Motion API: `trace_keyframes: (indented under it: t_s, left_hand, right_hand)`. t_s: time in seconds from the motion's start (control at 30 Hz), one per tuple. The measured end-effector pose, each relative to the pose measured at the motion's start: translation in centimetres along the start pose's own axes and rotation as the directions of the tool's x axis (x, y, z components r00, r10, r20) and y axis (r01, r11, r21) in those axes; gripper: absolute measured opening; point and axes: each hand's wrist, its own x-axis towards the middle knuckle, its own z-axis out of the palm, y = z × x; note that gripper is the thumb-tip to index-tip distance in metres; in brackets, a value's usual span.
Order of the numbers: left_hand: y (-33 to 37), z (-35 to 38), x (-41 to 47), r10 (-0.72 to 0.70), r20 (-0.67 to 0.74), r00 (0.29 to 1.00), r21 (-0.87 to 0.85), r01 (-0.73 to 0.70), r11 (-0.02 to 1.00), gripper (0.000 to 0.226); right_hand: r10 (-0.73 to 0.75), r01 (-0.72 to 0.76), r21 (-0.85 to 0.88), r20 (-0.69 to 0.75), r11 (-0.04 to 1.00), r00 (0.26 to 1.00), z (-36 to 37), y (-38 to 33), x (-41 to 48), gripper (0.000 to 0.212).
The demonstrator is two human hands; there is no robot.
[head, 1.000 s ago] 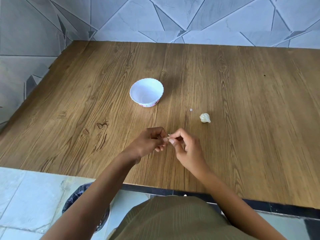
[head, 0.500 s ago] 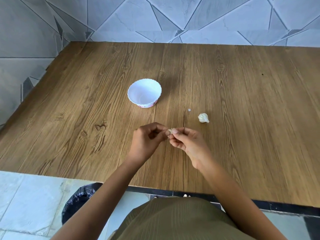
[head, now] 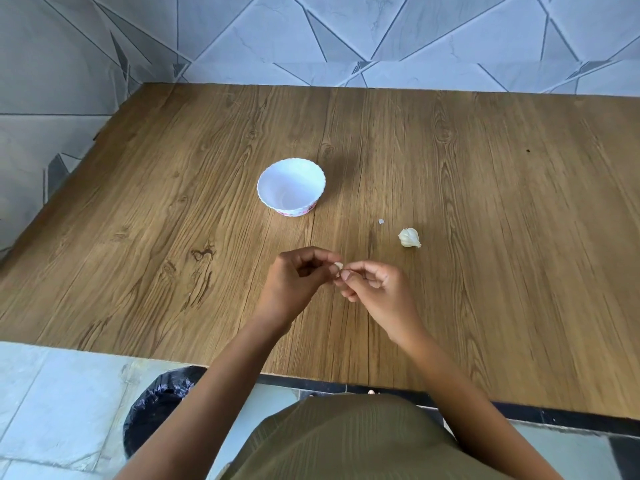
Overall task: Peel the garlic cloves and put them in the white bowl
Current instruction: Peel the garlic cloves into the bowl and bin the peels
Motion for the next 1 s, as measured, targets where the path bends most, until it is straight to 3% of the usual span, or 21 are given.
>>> trace_keyframes:
  t_s: [0.2, 0.37, 0.6, 0.8, 1.0]
  left_hand:
    - [-0.1, -0.4, 0.0, 0.045, -0.033, 0.998, 0.163, -0.039, 0.986, 0.012]
    - [0.0, -0.6, 0.0, 0.004, 0.018, 1.0, 0.041, -0.004, 0.999, 0.01]
    - [-0.2, -0.5, -0.3, -0.027, 0.036, 0.999, -0.058, 0.029, 0.998, 0.011]
    - [-0.4, -0.4, -0.5, -0.068, 0.046, 0.997, -0.117, 0.073, 0.99, 0.009]
    - [-0.4, -0.8, -0.2, -0.305, 0.145, 0.941, -0.352, 0.337, 0.873, 0.012]
  right_hand:
    - [0.166, -0.166, 0.2, 0.015, 0.966, 0.986, -0.3, -0.4, 0.5, 0.006]
    - [0.262, -0.269, 0.233, 0.061, 0.935, 0.963, -0.4, -0.7, 1.1, 0.002]
    - [0.17, -0.171, 0.165, 0.024, 0.971, 0.985, -0.1, -0.8, 1.0, 0.014]
    - [0.012, -0.012, -0.036, -0.024, 0.999, 1.0, 0.3, -0.3, 0.9, 0.02]
    - [0.104, -0.109, 0.111, 0.049, 0.988, 0.993, 0.2, -0.1, 1.0, 0.019]
